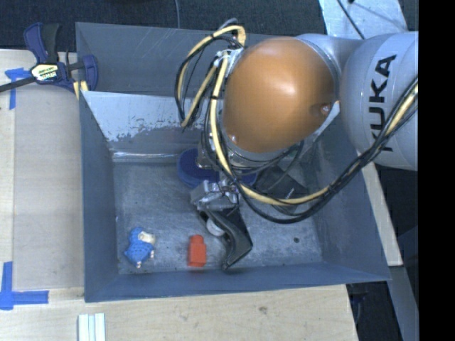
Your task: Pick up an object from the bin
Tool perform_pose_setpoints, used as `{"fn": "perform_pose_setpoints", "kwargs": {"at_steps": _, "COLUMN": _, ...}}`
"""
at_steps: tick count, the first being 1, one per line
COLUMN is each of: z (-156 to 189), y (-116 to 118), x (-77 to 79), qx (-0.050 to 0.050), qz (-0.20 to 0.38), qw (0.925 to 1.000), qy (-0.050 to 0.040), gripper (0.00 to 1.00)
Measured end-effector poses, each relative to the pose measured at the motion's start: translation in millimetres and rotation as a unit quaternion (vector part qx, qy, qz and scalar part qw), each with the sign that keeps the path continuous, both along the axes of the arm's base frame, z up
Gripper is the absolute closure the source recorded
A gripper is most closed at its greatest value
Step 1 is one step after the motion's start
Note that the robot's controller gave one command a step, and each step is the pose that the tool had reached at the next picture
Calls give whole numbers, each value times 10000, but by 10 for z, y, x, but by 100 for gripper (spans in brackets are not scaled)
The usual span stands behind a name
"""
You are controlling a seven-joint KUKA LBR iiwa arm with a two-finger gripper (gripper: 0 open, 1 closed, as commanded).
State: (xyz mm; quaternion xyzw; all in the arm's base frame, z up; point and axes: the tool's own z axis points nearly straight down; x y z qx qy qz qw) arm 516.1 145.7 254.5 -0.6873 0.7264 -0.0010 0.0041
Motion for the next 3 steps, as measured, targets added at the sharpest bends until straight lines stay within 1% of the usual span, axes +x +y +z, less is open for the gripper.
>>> {"fn": "perform_pose_setpoints", "kwargs": {"at_steps": 1, "z": -707, "y": -327, "x": -171, "qx": -25, "qz": 3508, "qw": 9365, "qy": 45, "gripper": 100}}
{"fn": "perform_pose_setpoints", "kwargs": {"at_steps": 2, "z": -1114, "y": -428, "x": -181, "qx": -24, "qz": 7255, "qw": 6882, "qy": 19, "gripper": 100}}
{"fn": "perform_pose_setpoints", "kwargs": {"at_steps": 3, "z": -1108, "y": -430, "x": -179, "qx": -27, "qz": 7249, "qw": 6888, "qy": 28, "gripper": 0}}
